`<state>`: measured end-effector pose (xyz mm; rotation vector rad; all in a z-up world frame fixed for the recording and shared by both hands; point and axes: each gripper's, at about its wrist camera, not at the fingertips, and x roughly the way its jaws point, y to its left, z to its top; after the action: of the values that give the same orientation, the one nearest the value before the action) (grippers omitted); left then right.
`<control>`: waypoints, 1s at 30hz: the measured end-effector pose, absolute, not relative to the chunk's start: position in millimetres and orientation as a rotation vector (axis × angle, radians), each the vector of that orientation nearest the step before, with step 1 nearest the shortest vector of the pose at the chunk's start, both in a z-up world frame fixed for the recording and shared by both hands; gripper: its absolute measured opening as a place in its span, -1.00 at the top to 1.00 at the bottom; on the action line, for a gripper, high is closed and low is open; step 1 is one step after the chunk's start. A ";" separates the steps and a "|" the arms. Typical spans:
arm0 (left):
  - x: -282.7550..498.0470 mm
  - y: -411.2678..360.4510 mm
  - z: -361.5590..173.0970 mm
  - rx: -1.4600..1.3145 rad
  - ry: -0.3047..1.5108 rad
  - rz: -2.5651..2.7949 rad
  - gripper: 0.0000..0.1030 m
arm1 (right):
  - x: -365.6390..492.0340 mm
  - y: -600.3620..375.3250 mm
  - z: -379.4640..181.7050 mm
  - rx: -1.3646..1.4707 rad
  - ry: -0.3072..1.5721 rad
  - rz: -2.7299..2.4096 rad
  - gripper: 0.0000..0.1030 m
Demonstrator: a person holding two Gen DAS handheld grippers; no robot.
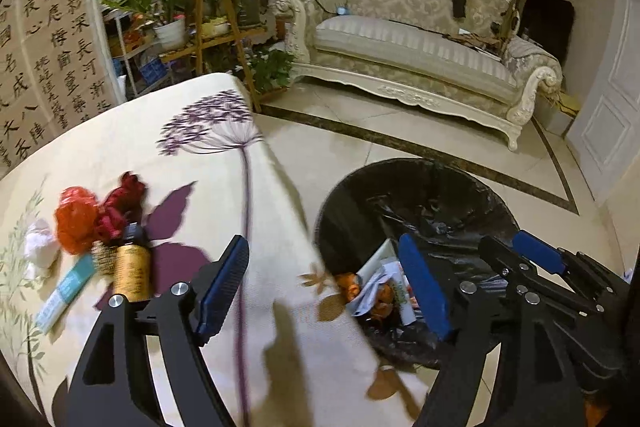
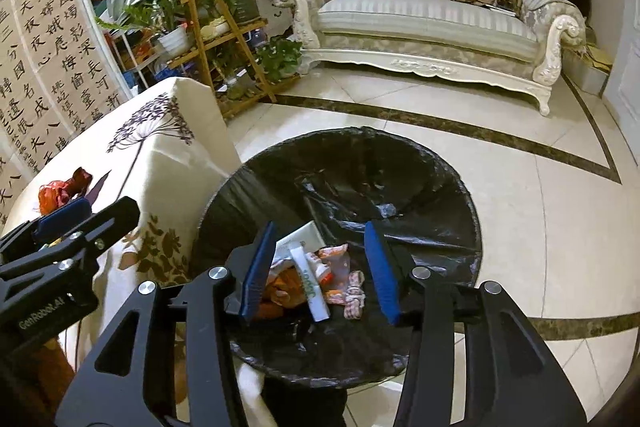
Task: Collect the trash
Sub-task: 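Move both open grippers back over the table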
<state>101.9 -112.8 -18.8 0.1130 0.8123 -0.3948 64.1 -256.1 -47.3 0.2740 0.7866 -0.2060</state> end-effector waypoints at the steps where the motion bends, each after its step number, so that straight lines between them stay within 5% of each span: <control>1: 100.7 -106.4 -17.6 0.109 0.810 -0.383 -0.46 | 64.7 -253.1 -46.3 0.272 0.786 -0.199 0.12; 30: 117.6 72.8 -31.9 0.083 0.845 -0.033 -0.46 | 98.8 -112.1 -22.7 0.126 0.799 0.091 0.11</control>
<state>117.6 72.8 -31.9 0.0831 0.8451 -0.0328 98.8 -112.1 -22.7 0.1264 0.7986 0.0912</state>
